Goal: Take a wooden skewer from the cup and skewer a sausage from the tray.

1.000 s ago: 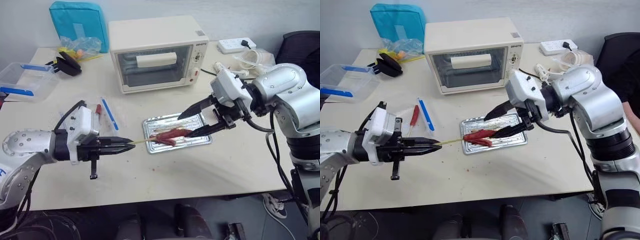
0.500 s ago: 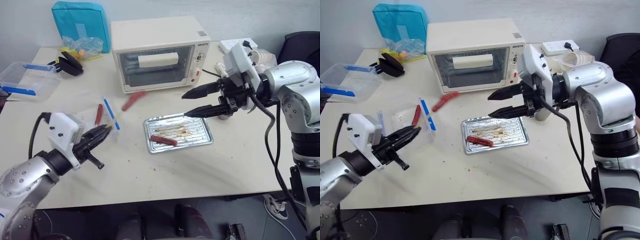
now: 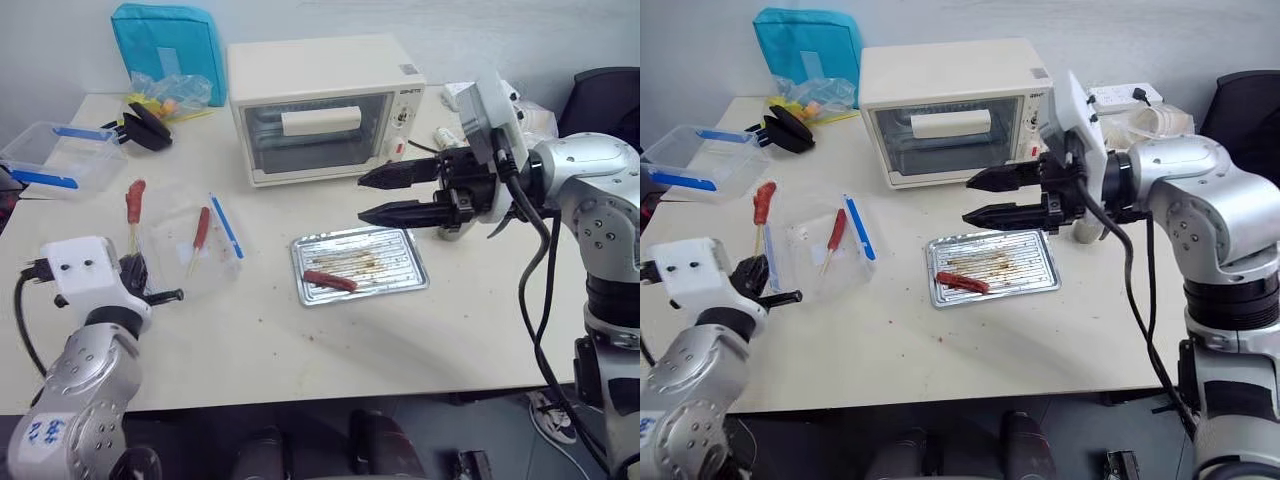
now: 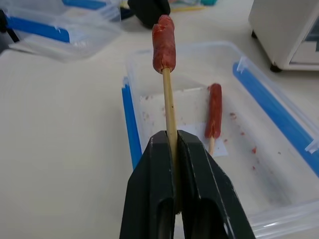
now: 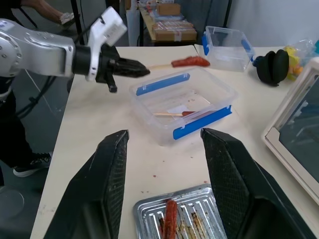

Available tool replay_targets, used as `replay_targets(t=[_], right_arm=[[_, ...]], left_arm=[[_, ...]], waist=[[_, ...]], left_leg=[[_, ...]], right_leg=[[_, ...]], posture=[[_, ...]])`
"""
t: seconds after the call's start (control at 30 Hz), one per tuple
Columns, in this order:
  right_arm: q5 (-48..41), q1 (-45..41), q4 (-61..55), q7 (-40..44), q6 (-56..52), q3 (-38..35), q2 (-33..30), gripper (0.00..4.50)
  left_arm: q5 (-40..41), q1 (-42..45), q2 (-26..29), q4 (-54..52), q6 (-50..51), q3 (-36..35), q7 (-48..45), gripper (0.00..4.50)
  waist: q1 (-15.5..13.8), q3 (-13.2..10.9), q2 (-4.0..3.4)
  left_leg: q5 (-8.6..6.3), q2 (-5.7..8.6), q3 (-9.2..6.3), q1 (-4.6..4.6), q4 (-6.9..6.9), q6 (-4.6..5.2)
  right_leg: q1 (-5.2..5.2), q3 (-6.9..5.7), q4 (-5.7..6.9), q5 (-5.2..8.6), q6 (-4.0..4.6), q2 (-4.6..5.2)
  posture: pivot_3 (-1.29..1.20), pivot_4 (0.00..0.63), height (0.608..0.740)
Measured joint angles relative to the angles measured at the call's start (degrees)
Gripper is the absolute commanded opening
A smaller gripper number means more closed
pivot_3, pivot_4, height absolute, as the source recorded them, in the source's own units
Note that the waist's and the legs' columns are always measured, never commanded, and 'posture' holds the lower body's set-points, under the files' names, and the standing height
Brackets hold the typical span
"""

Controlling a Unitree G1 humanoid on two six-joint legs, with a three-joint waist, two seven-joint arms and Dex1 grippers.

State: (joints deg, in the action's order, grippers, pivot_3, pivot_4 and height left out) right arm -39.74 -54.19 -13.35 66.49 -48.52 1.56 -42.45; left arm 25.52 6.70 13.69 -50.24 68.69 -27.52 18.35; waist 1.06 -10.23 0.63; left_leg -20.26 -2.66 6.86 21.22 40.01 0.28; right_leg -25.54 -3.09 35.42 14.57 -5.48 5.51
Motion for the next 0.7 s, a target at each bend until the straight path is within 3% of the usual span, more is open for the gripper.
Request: replay_targets(t=[0.43, 0.57, 0.7], right_arm=[[-0.73, 0.30, 0.10, -1.95, -0.42, -0.09, -0.13, 2.46], [-0.75, 1.31, 0.39, -2.36, -0.32, -0.10, -0.63, 2.46], [0.81, 5.94, 3.15, -1.80, 0.73, -1.70, -4.88, 2.46]], left_arm=[[-3.87, 0.21, 1.21, 2.23, -3.12, 1.10, -5.37, 4.46], [-2.81, 0.02, 4.74, 2.22, -4.89, -1.54, -10.46, 4.49], [8.84, -1.95, 12.09, 2.46, -4.46, -14.62, -23.86, 4.49]], waist=[[0.20, 0.00, 0.00], [0.23, 0.00, 0.01], [0.23, 0.00, 0.02]], left_leg=[[-0.01, -0.07, -0.01, 0.01, -0.01, 0.00], [-0.01, -0.10, -0.02, 0.01, -0.01, 0.01], [-0.03, -0.11, -0.06, 0.06, -0.04, 0.03]], right_leg=[[0.00, -0.01, -0.03, 0.00, 0.00, 0.04], [0.00, -0.03, -0.06, 0.01, 0.01, 0.06], [-0.01, -0.08, -0.16, 0.03, 0.04, 0.12]], posture=[[0.00, 0.150, 0.740], [0.00, 0.150, 0.740], [0.00, 0.150, 0.740]])
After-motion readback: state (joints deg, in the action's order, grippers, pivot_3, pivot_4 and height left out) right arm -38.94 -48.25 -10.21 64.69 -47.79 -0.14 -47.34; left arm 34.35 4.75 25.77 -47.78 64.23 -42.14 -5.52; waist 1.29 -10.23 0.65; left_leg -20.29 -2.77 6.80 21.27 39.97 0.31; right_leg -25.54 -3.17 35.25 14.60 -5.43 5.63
